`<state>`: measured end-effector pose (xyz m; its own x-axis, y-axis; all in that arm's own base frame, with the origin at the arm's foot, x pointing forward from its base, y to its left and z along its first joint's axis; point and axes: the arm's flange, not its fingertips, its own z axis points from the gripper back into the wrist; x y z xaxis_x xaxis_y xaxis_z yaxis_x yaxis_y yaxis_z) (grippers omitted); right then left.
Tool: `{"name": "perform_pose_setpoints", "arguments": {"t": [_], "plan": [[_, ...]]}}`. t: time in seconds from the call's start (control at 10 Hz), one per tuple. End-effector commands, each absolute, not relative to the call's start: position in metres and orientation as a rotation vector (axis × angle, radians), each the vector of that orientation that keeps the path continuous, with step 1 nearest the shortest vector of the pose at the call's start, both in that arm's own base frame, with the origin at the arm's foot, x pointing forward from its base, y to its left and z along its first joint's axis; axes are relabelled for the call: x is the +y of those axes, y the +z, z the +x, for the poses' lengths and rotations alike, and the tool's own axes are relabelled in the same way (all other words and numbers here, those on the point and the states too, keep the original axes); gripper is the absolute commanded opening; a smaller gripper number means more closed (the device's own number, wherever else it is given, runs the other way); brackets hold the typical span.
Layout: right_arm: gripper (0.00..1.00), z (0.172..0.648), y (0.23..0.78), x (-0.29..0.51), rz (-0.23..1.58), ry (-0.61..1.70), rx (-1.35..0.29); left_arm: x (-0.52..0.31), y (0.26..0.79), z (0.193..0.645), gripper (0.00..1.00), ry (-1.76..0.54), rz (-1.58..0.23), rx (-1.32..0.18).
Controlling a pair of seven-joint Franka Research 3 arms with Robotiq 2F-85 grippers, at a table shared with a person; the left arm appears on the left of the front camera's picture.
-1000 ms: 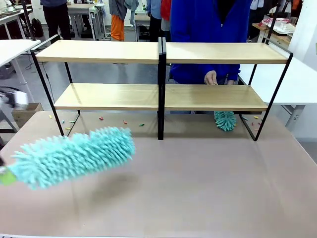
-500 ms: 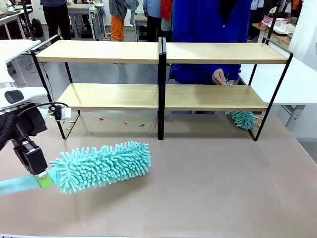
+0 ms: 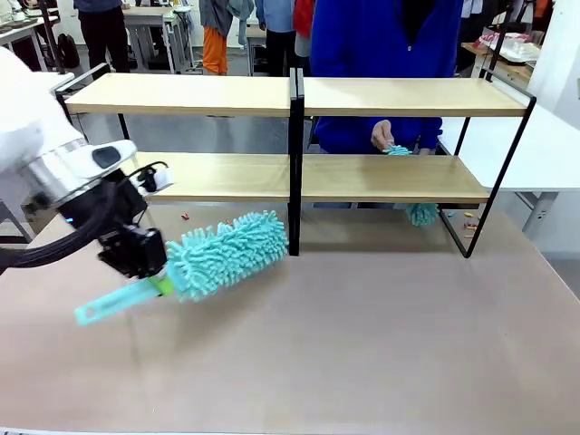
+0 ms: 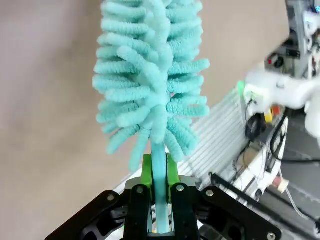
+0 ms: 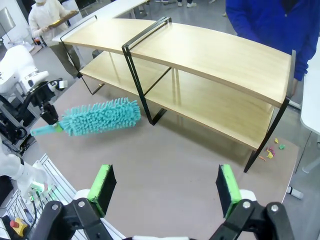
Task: Clean the shelves.
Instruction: Clean another randomly selected level of the Shelf with the Duster.
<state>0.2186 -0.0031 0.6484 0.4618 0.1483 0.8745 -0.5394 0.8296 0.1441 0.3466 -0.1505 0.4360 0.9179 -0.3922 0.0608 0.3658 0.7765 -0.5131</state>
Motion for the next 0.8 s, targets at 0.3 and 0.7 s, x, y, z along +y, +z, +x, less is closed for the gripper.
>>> {"name": "perform_pose_setpoints", "arguments": {"t": [0.3, 0.7], "plan": [[1.00, 0.218, 0.649, -0.004, 0.437, 0.439, -1.008, -0.193, 0.420, 0.386, 0.13, -0.225, -0.509, -0.063], [1.00, 0.218, 0.649, -0.004, 0.437, 0.439, -1.008, -0.211, 0.398, 0.417, 0.13, -0.190, -0.443, -0.071]]}}
